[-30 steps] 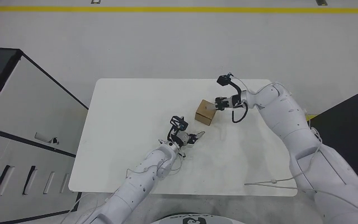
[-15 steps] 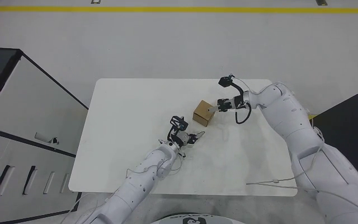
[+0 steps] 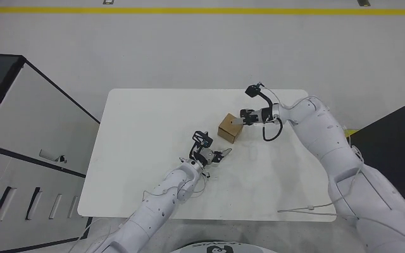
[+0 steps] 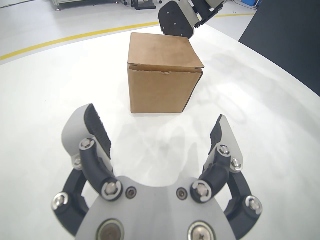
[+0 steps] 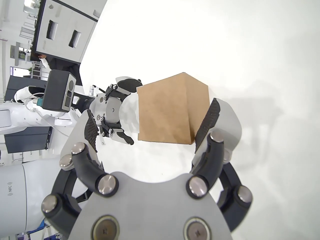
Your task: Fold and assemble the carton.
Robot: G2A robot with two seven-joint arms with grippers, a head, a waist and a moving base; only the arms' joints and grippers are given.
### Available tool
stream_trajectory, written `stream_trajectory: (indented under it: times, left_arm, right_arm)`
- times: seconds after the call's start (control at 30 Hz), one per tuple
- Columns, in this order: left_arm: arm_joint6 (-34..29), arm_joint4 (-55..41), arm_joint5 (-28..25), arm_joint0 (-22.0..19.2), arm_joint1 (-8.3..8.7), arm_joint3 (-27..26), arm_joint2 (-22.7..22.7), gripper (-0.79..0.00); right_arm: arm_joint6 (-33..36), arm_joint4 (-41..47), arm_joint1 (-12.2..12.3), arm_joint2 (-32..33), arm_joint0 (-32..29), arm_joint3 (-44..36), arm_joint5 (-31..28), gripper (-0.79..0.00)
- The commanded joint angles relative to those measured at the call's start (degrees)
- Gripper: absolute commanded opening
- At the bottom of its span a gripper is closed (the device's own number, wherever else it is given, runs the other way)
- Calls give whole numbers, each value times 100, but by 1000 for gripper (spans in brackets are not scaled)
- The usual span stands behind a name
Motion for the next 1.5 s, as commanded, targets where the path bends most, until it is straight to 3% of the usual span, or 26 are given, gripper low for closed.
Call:
stream_trajectory:
  times: [0.0, 0.43, 0.93, 1.23, 1.47]
  left_arm:
    - [0, 0, 0, 0, 0, 0, 0, 0]
    - [0, 0, 0, 0, 0, 0, 0, 0]
    - [-28, -1, 18, 24, 9, -46, -27, 0]
    - [-311, 273, -351, 440, 257, -766, -574, 0]
    - [-733, 598, -764, 1010, 532, -1941, -1287, 0]
  right_arm:
    - [80, 52, -14, -44, 1, 3, 34, 0]
    - [268, 620, 48, -342, -185, -381, 221, 0]
    - [292, 1194, 384, -361, -221, -731, 246, 0]
    - [-455, 712, 700, -457, -135, -1200, -503, 0]
    - [-455, 712, 700, -457, -135, -1200, -503, 0]
